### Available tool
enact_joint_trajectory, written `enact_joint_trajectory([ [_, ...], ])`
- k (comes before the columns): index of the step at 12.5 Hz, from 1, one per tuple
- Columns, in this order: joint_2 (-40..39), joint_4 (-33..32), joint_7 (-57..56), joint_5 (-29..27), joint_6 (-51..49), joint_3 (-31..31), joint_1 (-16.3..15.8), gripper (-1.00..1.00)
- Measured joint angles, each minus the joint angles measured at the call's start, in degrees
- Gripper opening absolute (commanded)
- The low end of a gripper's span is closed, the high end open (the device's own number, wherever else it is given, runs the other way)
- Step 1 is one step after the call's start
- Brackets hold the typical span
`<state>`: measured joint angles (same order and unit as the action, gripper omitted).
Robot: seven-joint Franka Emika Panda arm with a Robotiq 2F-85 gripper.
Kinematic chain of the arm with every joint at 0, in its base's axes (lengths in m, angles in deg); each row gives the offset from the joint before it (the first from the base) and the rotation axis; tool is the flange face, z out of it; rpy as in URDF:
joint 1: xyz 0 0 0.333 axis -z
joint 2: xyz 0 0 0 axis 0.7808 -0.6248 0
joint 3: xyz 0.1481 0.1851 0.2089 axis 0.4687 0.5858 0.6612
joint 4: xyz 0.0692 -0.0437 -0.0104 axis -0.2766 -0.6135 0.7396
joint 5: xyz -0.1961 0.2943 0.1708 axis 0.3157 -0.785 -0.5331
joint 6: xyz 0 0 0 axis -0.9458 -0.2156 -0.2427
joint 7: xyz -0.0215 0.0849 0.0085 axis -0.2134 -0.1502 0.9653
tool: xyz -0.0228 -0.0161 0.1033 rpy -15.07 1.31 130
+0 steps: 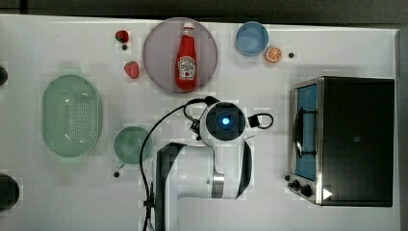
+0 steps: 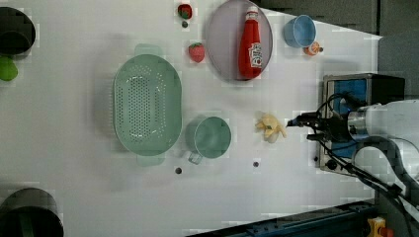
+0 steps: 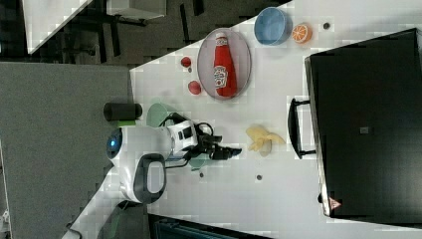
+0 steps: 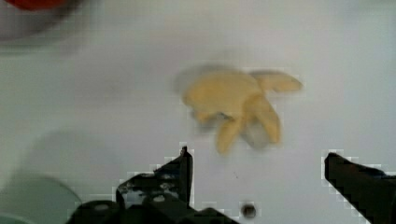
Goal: Pick Banana and place it in mug.
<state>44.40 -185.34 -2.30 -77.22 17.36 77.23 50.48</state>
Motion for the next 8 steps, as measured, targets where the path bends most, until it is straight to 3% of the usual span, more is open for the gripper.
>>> enact_joint_trajectory([
  [7, -12.0, -0.2, -4.9, -0.8, 15.2, 2.0, 0.7, 1.0],
  [8, -14.7, -1.1, -5.5, -1.2, 17.1, 1.0, -0.4, 1.0],
])
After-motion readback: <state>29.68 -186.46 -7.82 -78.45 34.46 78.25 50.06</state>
